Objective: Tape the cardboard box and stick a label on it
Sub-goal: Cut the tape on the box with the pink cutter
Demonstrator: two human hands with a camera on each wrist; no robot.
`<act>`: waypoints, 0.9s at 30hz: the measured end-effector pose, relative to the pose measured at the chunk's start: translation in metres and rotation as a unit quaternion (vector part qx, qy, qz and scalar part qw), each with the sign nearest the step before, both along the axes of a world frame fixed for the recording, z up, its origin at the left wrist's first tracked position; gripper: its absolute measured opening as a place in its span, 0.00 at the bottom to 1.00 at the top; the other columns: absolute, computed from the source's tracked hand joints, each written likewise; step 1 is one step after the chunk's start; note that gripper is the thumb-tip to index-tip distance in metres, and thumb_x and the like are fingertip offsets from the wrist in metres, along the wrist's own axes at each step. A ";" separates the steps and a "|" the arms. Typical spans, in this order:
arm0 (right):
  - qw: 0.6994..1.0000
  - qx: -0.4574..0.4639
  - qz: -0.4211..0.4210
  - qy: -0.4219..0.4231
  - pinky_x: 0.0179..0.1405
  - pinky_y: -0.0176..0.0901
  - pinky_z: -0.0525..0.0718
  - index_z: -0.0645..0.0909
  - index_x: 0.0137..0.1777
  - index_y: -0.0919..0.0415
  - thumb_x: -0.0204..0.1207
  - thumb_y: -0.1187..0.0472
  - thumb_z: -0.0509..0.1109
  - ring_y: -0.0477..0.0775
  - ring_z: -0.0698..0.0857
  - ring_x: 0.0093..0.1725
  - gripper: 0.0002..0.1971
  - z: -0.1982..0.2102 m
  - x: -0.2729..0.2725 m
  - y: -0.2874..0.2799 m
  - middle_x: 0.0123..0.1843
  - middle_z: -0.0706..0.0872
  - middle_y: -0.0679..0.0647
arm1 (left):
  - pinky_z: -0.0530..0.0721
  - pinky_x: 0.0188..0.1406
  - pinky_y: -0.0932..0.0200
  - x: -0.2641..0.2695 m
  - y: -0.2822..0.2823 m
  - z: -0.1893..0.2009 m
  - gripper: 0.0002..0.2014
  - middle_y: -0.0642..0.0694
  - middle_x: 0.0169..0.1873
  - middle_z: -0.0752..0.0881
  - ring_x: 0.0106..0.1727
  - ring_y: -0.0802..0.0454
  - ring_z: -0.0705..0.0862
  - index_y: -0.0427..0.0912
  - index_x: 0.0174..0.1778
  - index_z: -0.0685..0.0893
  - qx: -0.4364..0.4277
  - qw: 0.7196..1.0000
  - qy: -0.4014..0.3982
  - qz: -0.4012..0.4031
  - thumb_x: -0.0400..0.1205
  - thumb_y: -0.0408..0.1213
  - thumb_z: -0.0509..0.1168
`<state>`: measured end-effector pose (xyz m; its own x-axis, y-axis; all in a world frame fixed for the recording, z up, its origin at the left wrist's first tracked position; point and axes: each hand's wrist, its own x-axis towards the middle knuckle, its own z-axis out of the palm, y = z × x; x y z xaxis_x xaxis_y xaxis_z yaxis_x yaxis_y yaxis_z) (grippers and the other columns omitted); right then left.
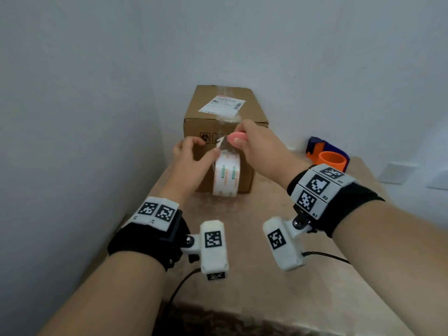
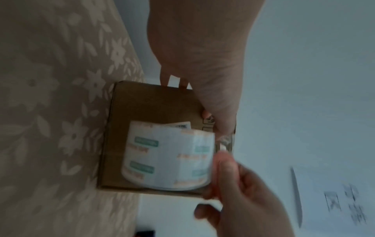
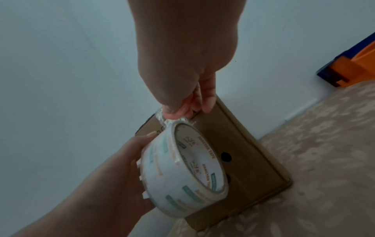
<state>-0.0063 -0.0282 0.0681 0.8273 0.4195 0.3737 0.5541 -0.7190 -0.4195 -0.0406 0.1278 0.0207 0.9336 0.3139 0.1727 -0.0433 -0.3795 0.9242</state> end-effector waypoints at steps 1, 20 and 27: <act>1.000 0.003 0.000 -0.004 0.45 0.42 0.74 0.74 0.58 0.60 0.83 0.57 0.59 0.50 0.80 0.49 0.09 0.000 0.002 -0.001 0.53 0.86 0.53 | 0.71 0.62 0.57 0.000 -0.004 0.000 0.17 0.51 0.61 0.65 0.60 0.52 0.71 0.52 0.58 0.73 0.003 1.000 0.001 0.001 0.77 0.51 0.67; 0.995 0.017 0.095 0.010 0.45 0.39 0.71 0.74 0.63 0.61 0.83 0.62 0.59 0.50 0.78 0.48 0.11 0.012 0.009 0.004 0.52 0.82 0.52 | 0.83 0.47 0.55 -0.011 -0.023 0.017 0.17 0.41 0.55 0.86 0.50 0.49 0.86 0.40 0.63 0.79 -0.091 0.993 0.055 -0.051 0.80 0.43 0.66; 0.996 -0.001 0.086 0.005 0.36 0.34 0.69 0.74 0.61 0.62 0.84 0.61 0.59 0.49 0.77 0.44 0.10 0.010 0.011 0.006 0.48 0.79 0.49 | 0.79 0.39 0.62 -0.009 -0.024 0.017 0.17 0.44 0.54 0.87 0.47 0.54 0.85 0.40 0.64 0.79 -0.073 0.994 0.061 -0.054 0.82 0.45 0.64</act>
